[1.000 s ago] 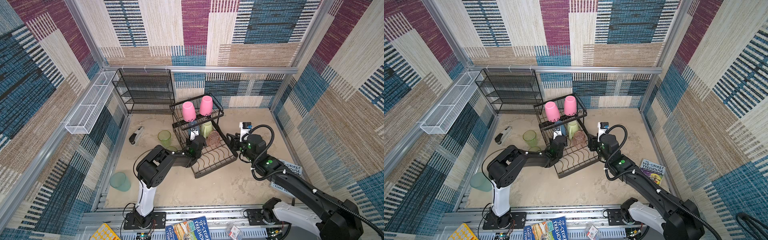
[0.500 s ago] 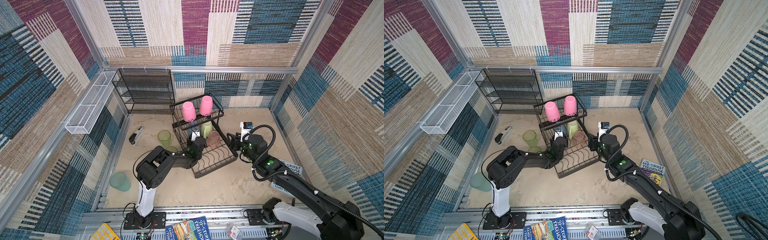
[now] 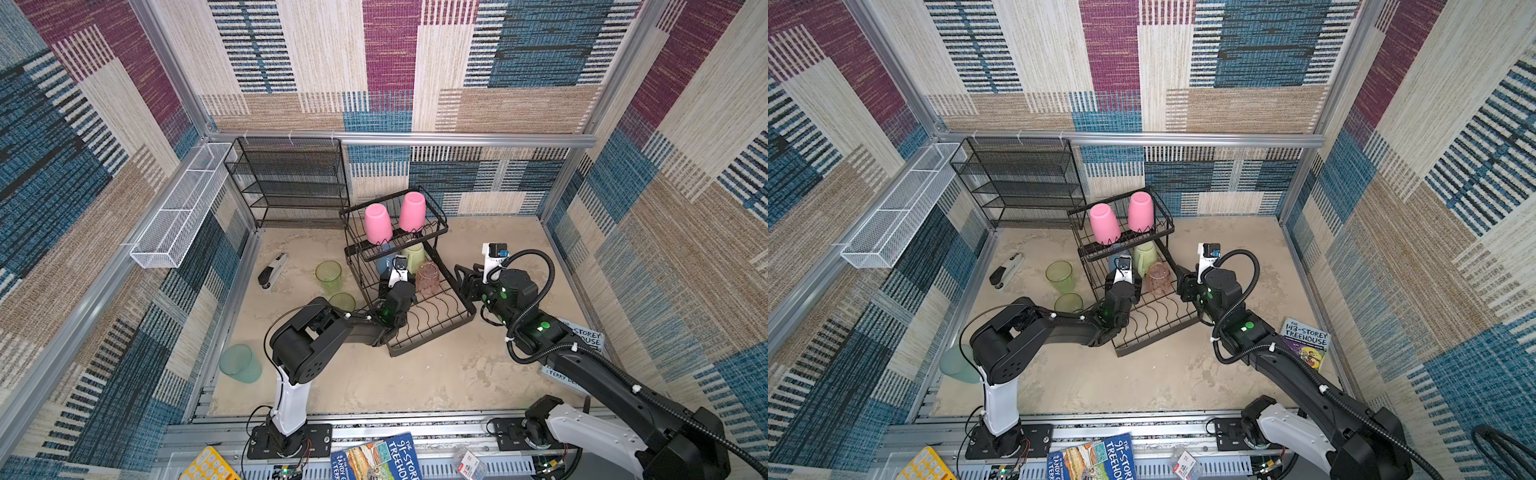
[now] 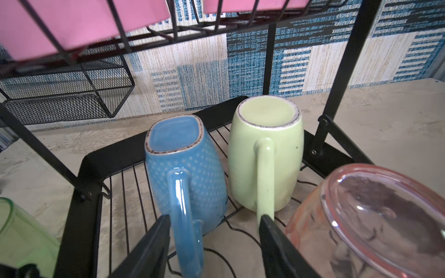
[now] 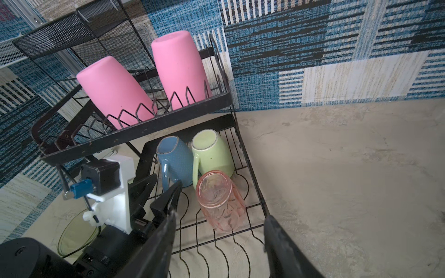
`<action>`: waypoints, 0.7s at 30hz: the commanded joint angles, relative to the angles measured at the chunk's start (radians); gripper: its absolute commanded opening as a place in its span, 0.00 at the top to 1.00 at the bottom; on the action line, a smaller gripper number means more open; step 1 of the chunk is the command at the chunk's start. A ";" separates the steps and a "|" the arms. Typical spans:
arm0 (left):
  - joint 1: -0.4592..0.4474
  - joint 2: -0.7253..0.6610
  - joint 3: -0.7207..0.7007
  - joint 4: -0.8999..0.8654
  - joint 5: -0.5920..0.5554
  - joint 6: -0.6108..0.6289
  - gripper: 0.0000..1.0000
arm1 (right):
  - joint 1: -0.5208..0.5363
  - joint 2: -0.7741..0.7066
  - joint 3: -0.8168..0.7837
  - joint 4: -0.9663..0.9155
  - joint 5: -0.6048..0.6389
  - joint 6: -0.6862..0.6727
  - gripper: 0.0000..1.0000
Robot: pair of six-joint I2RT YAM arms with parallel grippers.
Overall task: Load cups into a dish rack
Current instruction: Place the cup upside down at the dish rack.
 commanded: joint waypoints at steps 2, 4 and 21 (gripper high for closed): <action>-0.018 -0.022 -0.022 0.057 -0.014 0.053 0.36 | 0.001 -0.020 0.009 -0.003 -0.006 0.005 0.38; -0.033 -0.035 -0.033 0.072 -0.028 0.082 0.33 | 0.001 -0.027 0.005 -0.004 -0.011 0.007 0.35; -0.157 -0.339 -0.139 -0.191 -0.138 0.132 0.17 | 0.003 -0.098 -0.002 -0.016 -0.007 -0.006 0.09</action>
